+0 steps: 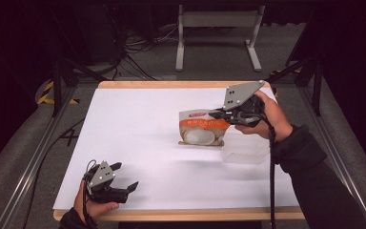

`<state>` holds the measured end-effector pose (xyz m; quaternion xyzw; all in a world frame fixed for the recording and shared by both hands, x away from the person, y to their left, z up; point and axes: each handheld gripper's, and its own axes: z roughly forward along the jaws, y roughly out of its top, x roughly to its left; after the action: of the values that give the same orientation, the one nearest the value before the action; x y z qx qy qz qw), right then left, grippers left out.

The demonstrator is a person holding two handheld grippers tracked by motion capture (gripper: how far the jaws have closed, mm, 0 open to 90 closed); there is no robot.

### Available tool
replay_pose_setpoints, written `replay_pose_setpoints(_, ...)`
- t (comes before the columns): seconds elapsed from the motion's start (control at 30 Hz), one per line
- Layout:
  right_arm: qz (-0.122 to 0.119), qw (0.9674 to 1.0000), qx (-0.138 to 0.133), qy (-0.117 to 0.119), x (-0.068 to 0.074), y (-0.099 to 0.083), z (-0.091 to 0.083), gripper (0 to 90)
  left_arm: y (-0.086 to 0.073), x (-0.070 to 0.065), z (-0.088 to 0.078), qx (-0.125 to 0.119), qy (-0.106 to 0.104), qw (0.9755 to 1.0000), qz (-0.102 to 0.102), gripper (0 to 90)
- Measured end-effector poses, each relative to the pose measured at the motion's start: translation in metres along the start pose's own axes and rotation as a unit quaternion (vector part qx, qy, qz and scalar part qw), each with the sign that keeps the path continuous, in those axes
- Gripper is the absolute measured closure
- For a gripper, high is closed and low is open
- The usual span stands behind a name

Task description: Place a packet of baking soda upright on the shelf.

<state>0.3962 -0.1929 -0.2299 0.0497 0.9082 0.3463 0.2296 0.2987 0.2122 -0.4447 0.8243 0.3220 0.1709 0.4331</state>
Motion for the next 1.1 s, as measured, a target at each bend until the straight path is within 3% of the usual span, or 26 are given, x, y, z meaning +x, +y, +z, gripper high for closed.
replay_pose_setpoints(0.33,0.011,0.9996,0.002,-0.025,-0.014,-0.022,-0.027,90.0,0.0,0.0,0.0,-0.002,0.0,1.0,0.0,10.9)
replay_pose_setpoints(0.63,0.032,0.9987,0.006,-0.039,-0.021,-0.05,-0.048,90.0,0.002,0.002,-0.006,-0.023,0.004,0.9997,-0.001,10.6)
replay_pose_setpoints(1.1,0.037,0.9982,0.025,-0.04,-0.027,-0.074,-0.064,90.0,0.002,0.003,-0.008,-0.026,0.008,0.9996,-0.003,10.6)
